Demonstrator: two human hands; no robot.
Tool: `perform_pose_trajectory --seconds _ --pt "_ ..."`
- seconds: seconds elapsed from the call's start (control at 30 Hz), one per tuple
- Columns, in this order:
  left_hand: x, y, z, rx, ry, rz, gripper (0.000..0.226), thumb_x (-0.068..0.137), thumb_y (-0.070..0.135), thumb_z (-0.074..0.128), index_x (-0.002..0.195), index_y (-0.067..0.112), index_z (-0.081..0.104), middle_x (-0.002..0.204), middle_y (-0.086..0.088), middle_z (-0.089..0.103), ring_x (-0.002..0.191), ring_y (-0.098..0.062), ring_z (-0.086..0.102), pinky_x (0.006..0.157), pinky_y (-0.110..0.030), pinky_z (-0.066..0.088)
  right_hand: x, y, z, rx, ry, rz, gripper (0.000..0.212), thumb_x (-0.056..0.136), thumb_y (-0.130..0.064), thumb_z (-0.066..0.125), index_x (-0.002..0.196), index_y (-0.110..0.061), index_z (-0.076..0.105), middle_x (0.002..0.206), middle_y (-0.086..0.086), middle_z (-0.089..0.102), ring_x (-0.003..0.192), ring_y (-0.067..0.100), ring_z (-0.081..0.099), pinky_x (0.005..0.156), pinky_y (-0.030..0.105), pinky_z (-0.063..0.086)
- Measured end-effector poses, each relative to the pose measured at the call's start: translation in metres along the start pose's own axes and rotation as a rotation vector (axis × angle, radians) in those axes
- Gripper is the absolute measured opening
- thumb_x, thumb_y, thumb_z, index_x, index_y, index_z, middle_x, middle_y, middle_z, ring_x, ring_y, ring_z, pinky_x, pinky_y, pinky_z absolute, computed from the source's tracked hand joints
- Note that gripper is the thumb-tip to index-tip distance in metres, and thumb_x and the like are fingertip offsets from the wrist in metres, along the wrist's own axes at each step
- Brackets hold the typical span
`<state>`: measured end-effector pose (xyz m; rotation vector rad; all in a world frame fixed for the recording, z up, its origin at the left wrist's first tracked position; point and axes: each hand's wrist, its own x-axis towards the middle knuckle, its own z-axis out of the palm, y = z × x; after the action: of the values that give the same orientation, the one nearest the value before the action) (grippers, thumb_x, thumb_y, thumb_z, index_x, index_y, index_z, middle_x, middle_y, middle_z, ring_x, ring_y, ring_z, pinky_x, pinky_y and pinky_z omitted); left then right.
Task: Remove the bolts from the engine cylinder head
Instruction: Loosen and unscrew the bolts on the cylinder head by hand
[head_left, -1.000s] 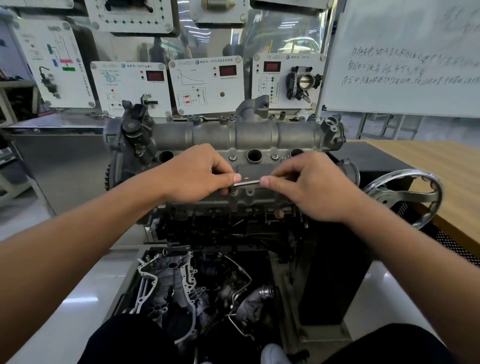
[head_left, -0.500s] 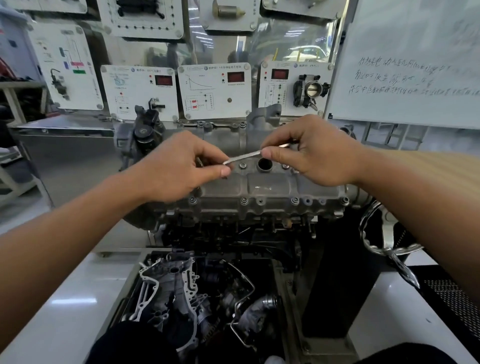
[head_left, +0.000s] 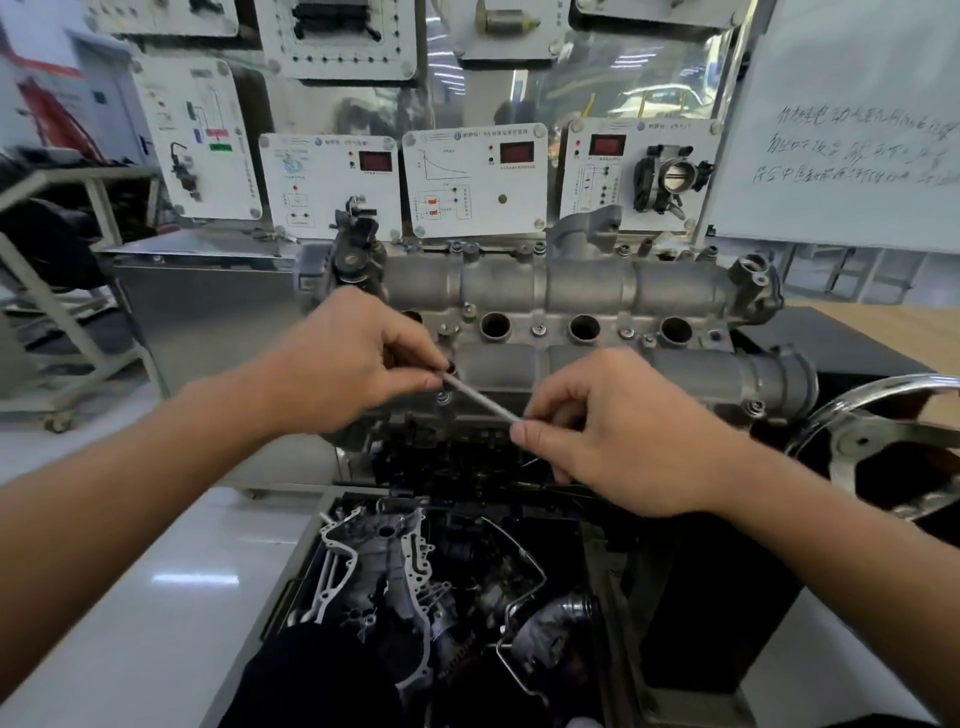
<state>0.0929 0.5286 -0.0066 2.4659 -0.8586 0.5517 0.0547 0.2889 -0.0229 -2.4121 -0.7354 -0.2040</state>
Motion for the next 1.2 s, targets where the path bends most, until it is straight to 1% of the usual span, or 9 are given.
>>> perform_pose_trajectory --seconds 0.2,0.3,0.47,0.63,0.8,0.93,1.0,1.13,1.2 --pt "-0.016 -0.005 0.022 0.043 0.12 0.06 0.021 0.079 0.002 0.08 0.098 0.01 0.08 0.086 0.004 0.077 0.082 0.01 0.062 0.074 0.003 0.043 -0.02 -0.023 0.078 0.352 0.034 0.188 0.034 0.094 -0.038 0.059 0.074 -0.011 0.059 0.05 0.008 0.061 0.036 0.013 0.042 0.038 0.027 0.036" --pt "-0.017 -0.006 0.025 0.051 0.141 0.074 0.02 0.077 0.0 0.08 0.095 0.008 0.08 0.085 0.001 0.077 0.084 0.011 0.06 0.075 0.005 0.041 -0.014 -0.031 0.1 0.423 0.048 0.225 0.041 0.097 -0.037 0.055 0.072 -0.005 0.054 0.057 0.015 0.063 0.04 0.021 0.044 0.043 0.032 0.039" --pt "-0.015 -0.009 0.022 0.086 0.112 0.123 0.02 0.078 0.001 0.08 0.096 0.01 0.08 0.085 0.001 0.078 0.083 0.009 0.061 0.075 0.005 0.041 -0.005 -0.048 0.114 0.592 0.006 0.228 0.04 0.102 -0.028 0.048 0.065 -0.013 0.052 0.053 0.005 0.065 0.031 0.002 0.045 0.038 0.013 0.034" --pt "-0.018 -0.011 0.023 0.105 0.122 0.128 0.02 0.08 0.001 0.079 0.097 0.01 0.08 0.085 0.002 0.078 0.082 0.009 0.061 0.075 0.005 0.041 0.002 -0.058 0.131 0.676 0.041 0.265 0.036 0.103 -0.032 0.044 0.071 -0.019 0.053 0.053 -0.002 0.066 0.034 0.0 0.047 0.04 0.014 0.036" --pt "-0.02 -0.01 0.016 -0.013 0.035 0.002 0.023 0.089 0.005 0.07 0.104 0.02 0.078 0.074 0.023 0.072 0.067 0.006 0.067 0.062 -0.004 0.047 0.008 -0.067 0.146 0.734 0.133 0.277 0.035 0.102 -0.036 0.042 0.074 -0.019 0.056 0.054 -0.003 0.066 0.041 0.001 0.051 0.053 0.024 0.04" --pt "-0.019 -0.005 0.009 -0.358 -0.026 -0.25 0.018 0.094 0.016 0.065 0.102 0.027 0.077 0.081 0.008 0.078 0.078 -0.006 0.074 0.07 -0.014 0.056 0.018 -0.079 0.155 0.827 0.185 0.269 0.036 0.102 -0.035 0.038 0.083 -0.014 0.06 0.055 -0.001 0.065 0.055 0.006 0.058 0.064 0.036 0.051" --pt "-0.016 -0.001 0.011 -0.4 -0.006 -0.309 0.012 0.093 0.019 0.067 0.098 0.022 0.078 0.079 0.006 0.078 0.077 -0.007 0.075 0.07 -0.015 0.057 0.021 -0.082 0.159 0.841 0.211 0.267 0.035 0.103 -0.035 0.037 0.083 -0.015 0.057 0.057 0.001 0.066 0.057 0.007 0.058 0.067 0.038 0.052" --pt "-0.011 0.004 0.015 -0.415 0.028 -0.409 0.005 0.086 0.018 0.076 0.087 0.013 0.077 0.072 0.002 0.077 0.067 -0.005 0.073 0.058 -0.009 0.051 0.019 -0.079 0.166 0.841 0.244 0.254 0.033 0.104 -0.032 0.038 0.08 -0.016 0.054 0.057 0.002 0.065 0.046 0.002 0.053 0.058 0.029 0.044" --pt "-0.01 0.004 0.017 -0.482 0.036 -0.49 0.008 0.084 0.017 0.077 0.085 0.009 0.077 0.071 -0.002 0.077 0.062 -0.006 0.072 0.055 -0.011 0.051 0.018 -0.077 0.168 0.811 0.252 0.242 0.033 0.104 -0.032 0.037 0.079 -0.016 0.053 0.057 0.003 0.064 0.054 0.009 0.056 0.063 0.035 0.049"
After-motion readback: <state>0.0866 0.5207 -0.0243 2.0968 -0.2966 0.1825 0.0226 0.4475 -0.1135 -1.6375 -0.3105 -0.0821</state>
